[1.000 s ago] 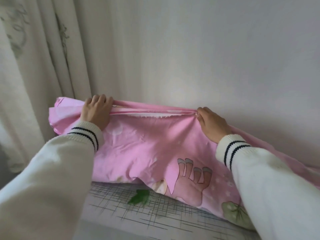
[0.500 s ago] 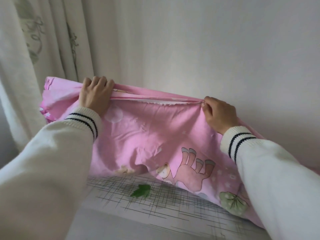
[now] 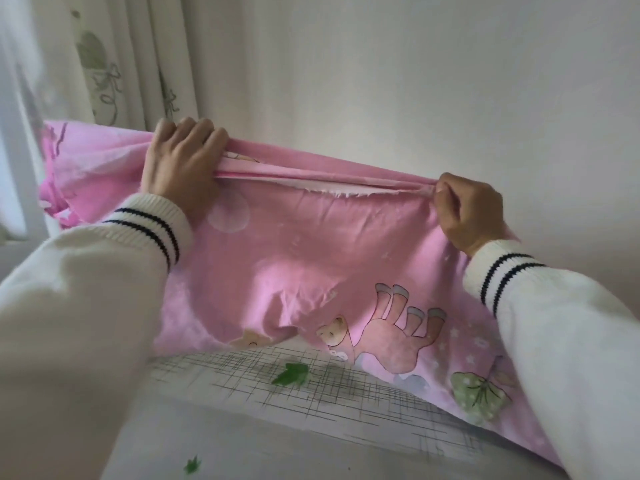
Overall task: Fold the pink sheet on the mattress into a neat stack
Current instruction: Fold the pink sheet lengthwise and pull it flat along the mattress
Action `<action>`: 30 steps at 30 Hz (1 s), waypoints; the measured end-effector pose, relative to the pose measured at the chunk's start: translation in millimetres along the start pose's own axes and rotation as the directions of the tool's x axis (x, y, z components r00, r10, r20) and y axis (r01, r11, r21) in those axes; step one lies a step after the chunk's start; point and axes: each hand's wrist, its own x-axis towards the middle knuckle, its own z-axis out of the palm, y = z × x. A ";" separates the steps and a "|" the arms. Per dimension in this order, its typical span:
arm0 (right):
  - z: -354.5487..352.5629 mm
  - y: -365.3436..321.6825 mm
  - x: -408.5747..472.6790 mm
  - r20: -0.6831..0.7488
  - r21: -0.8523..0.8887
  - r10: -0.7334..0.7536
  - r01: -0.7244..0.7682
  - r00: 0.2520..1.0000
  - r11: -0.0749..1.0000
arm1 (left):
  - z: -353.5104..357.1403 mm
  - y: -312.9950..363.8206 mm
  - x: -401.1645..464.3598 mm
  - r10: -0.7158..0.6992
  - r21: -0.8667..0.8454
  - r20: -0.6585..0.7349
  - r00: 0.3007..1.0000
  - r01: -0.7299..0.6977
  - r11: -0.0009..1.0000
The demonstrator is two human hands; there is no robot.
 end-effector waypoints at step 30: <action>166.6 48.2 -120.1 0.709 -0.366 0.222 0.080 0.669 0.927 | 207.9 98.0 -153.9 0.120 -0.131 0.602 0.789 -0.051 0.990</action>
